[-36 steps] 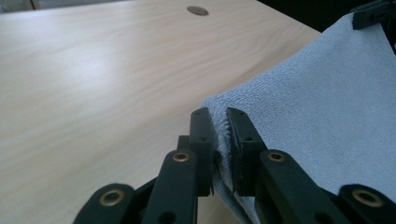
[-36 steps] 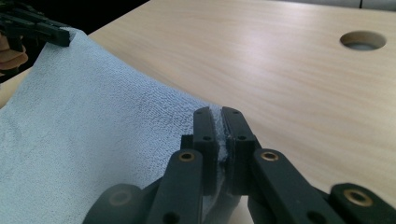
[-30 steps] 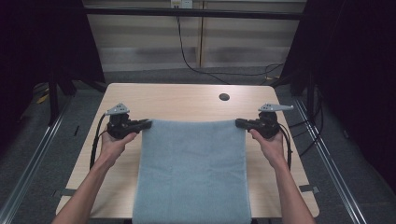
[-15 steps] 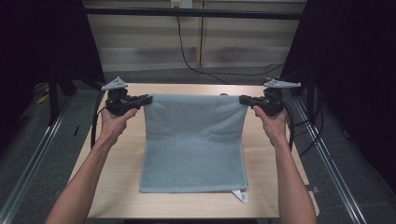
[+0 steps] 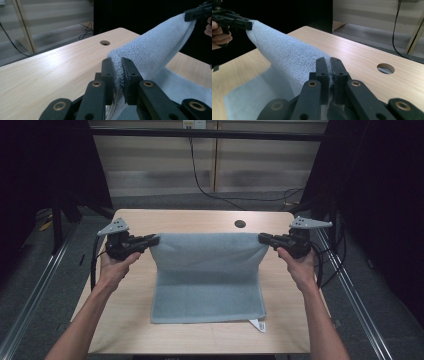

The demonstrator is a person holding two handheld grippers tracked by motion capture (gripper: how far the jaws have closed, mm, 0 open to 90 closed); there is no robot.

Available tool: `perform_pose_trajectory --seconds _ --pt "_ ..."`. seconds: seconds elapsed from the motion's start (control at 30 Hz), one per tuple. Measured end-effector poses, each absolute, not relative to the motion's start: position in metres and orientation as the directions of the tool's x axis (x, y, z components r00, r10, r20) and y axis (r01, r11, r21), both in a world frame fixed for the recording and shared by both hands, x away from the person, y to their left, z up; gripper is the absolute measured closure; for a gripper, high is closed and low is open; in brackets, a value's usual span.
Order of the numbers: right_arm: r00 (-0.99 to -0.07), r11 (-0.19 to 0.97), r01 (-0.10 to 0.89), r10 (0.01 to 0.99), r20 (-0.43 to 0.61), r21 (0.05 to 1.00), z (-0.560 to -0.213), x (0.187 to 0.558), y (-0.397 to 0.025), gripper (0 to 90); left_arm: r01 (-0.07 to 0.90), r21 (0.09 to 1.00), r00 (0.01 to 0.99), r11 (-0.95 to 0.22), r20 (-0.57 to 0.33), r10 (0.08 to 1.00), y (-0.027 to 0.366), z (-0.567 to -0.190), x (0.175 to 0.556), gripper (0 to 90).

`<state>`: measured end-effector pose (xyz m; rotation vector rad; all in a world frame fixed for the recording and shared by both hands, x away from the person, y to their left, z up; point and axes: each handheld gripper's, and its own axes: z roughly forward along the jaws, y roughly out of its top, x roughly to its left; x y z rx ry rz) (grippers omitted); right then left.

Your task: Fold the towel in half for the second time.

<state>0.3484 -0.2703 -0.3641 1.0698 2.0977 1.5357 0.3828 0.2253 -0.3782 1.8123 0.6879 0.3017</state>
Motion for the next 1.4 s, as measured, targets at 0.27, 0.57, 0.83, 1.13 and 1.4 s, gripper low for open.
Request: perform_pose_trajectory --seconds 0.27,0.57,0.83,1.13,1.4 --pt "-0.7 0.17 0.373 0.697 0.156 0.912 -0.376 0.313 -0.269 86.0 0.289 0.931 0.827 -0.224 -0.124 0.549 0.231 -0.389 0.35 81.0" --pt "-0.717 0.155 0.389 0.67 0.193 0.908 -0.392 0.278 -0.271 85.7 0.327 0.918 0.843 -0.223 -0.177 0.507 0.237 -0.407 0.314 79.9" --pt "-0.718 0.212 0.451 0.663 0.211 0.867 -0.427 0.251 -0.267 83.8 0.371 0.882 0.848 -0.291 -0.195 0.493 0.238 -0.439 0.294 79.2" --pt "-0.718 0.235 0.506 0.649 0.254 0.83 -0.452 0.232 -0.267 80.3 0.42 0.846 0.852 -0.329 -0.243 0.464 0.242 -0.464 0.275 73.5" --pt "-0.714 0.204 0.532 0.63 0.306 0.822 -0.457 0.217 -0.27 68.1 0.437 0.837 0.861 -0.33 -0.284 0.421 0.238 -0.469 0.252 56.4"
